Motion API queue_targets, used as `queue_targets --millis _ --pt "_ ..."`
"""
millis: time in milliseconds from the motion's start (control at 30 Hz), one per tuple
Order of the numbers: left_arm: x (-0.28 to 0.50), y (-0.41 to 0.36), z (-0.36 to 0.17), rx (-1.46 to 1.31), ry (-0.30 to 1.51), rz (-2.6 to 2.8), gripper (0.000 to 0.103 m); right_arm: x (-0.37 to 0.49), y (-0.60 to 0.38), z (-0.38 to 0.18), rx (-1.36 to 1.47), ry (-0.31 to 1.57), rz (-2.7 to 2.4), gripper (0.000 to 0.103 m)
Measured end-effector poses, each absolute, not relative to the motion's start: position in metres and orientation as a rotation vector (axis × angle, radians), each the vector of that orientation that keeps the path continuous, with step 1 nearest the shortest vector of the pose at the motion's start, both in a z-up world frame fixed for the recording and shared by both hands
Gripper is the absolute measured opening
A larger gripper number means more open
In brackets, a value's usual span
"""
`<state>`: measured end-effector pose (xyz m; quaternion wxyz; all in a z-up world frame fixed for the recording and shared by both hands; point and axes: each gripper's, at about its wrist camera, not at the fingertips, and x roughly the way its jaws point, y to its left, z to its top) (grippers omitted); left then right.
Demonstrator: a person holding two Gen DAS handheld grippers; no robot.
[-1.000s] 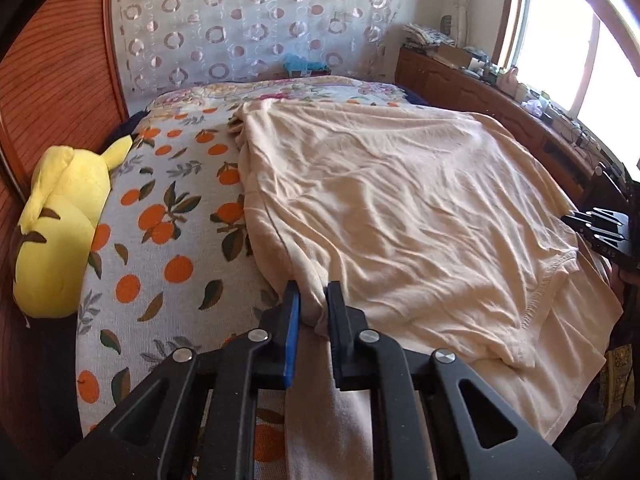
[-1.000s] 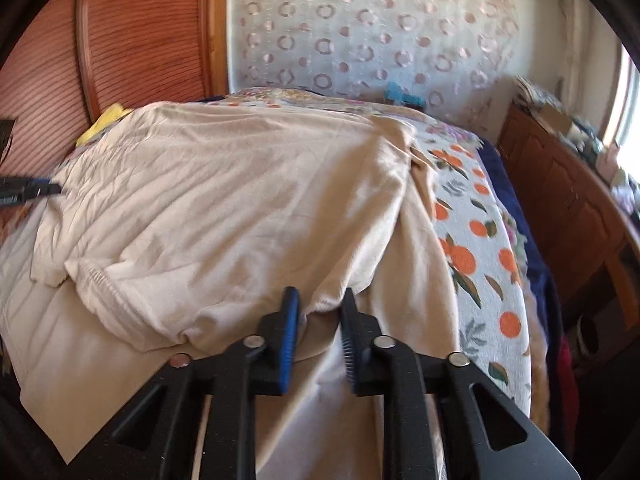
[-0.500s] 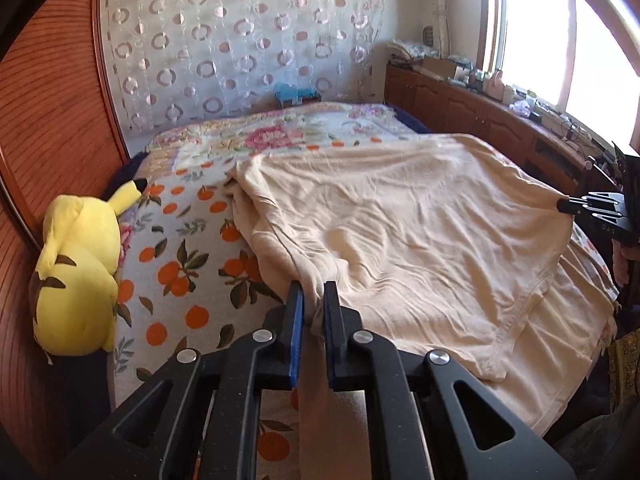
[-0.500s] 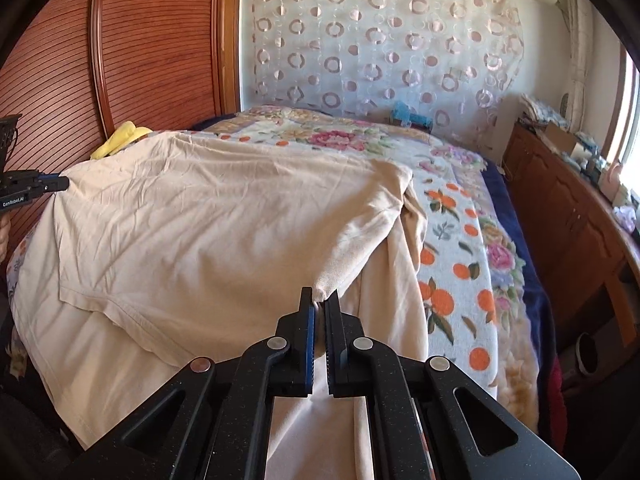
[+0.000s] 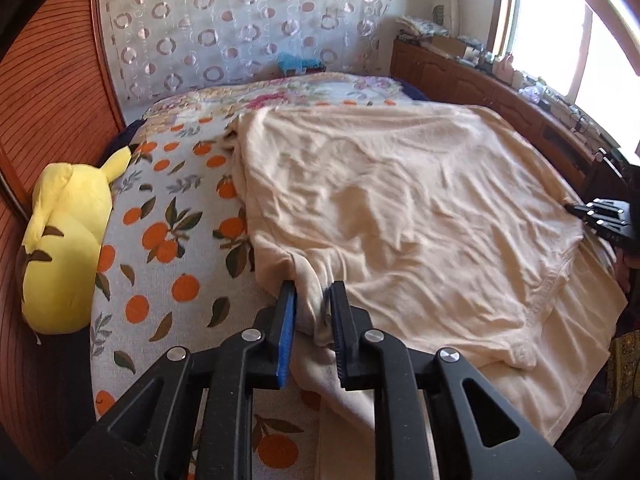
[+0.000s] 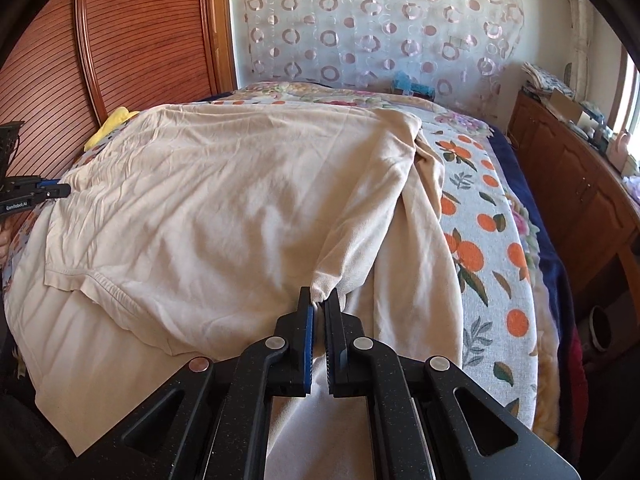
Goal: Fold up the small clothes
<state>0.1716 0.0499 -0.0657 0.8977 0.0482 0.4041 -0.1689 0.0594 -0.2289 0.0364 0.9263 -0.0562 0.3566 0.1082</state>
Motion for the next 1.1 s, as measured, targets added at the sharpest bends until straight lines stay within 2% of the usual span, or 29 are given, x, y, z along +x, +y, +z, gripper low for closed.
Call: queue_targets --millis 500,533,667,833,1100 --pt "0.174 0.035 -0.057 0.161 0.801 -0.371 0.018 0.053 -0.235 0.031 -0.096 0.707 0.228 0.005" --pt "0.173 0.033 -0.055 0.166 0.797 -0.376 0.008 0.053 -0.235 0.031 -0.097 0.707 0.227 0.005" --pt "0.165 0.029 -0.030 0.129 0.736 -0.423 0.006 0.048 -0.233 0.032 -0.117 0.695 0.221 0.004" --pt "0.162 0.028 0.003 0.130 0.674 -0.428 0.005 0.038 -0.237 0.052 -0.102 0.627 0.225 0.003" --pt "0.158 0.045 0.005 0.071 0.668 -0.422 0.005 0.015 -0.245 0.091 -0.099 0.555 0.241 0.003"
